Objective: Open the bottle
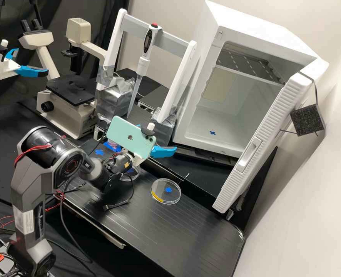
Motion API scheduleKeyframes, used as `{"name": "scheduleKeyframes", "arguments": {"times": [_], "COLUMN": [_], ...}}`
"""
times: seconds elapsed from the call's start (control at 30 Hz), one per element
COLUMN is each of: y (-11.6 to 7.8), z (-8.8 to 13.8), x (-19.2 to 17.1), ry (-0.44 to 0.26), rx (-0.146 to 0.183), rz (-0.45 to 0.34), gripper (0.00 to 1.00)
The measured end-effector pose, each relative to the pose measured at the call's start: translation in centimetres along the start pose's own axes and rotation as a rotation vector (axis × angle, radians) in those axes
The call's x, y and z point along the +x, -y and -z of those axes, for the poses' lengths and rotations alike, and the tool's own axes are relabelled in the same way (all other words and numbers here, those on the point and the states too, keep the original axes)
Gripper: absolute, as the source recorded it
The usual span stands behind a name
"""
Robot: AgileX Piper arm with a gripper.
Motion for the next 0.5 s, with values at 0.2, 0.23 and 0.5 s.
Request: {"name": "scheduleKeyframes", "arguments": {"times": [0.2,0.23,0.5], "y": [0.0,0.0,-0.5], "z": [0.0,0.0,0.1], "x": [0.0,0.0,-2.6], "ry": [0.000,0.000,-0.028], "rx": [0.000,0.000,0.029], "rz": [0.000,0.000,-0.004], "gripper": [1.00,1.00,1.00]}}
